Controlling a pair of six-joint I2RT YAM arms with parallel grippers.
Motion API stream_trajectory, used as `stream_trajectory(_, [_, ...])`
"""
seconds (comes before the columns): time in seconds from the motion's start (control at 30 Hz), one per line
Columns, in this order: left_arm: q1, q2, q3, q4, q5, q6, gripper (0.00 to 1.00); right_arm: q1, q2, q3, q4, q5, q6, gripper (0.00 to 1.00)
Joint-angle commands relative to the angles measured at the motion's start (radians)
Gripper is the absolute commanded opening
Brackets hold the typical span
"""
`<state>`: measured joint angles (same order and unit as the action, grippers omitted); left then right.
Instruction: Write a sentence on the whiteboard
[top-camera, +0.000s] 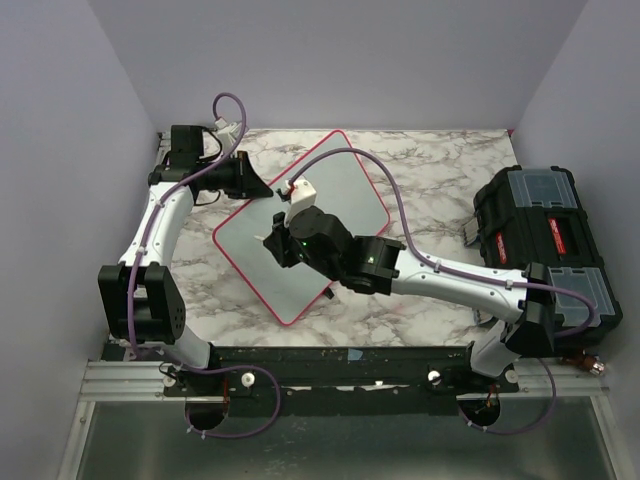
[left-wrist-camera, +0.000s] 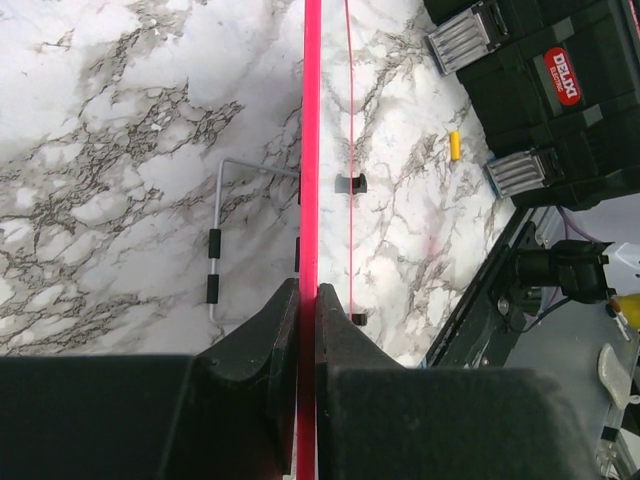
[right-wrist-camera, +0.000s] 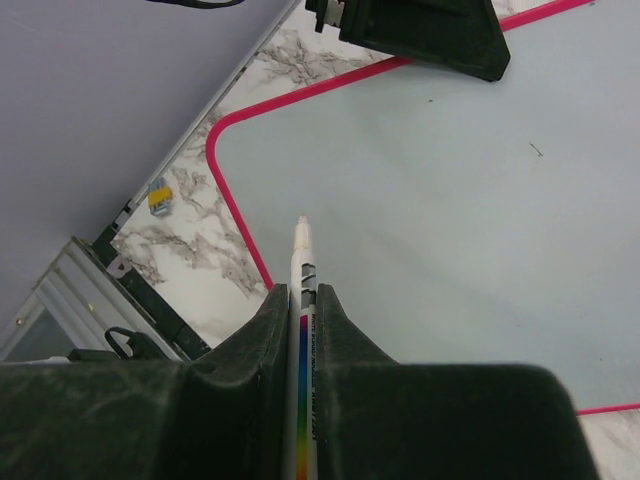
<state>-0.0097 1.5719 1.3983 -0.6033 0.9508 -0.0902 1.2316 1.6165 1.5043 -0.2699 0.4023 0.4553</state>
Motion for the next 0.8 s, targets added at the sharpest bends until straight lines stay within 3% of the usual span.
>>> stream_trajectory(0.0, [-0.033, -0.036, 0.014, -0.016, -0.024, 0.055, 0.00, 0.018, 0.035, 0.033, 0.047, -0.004, -0.028, 0.01])
stream_trajectory(0.77, [-0.084, -0.057, 0.007, -0.037, -0.077, 0.076, 0.00, 0.022, 0.132, 0.086, 0.087, 0.179, -0.040, 0.01])
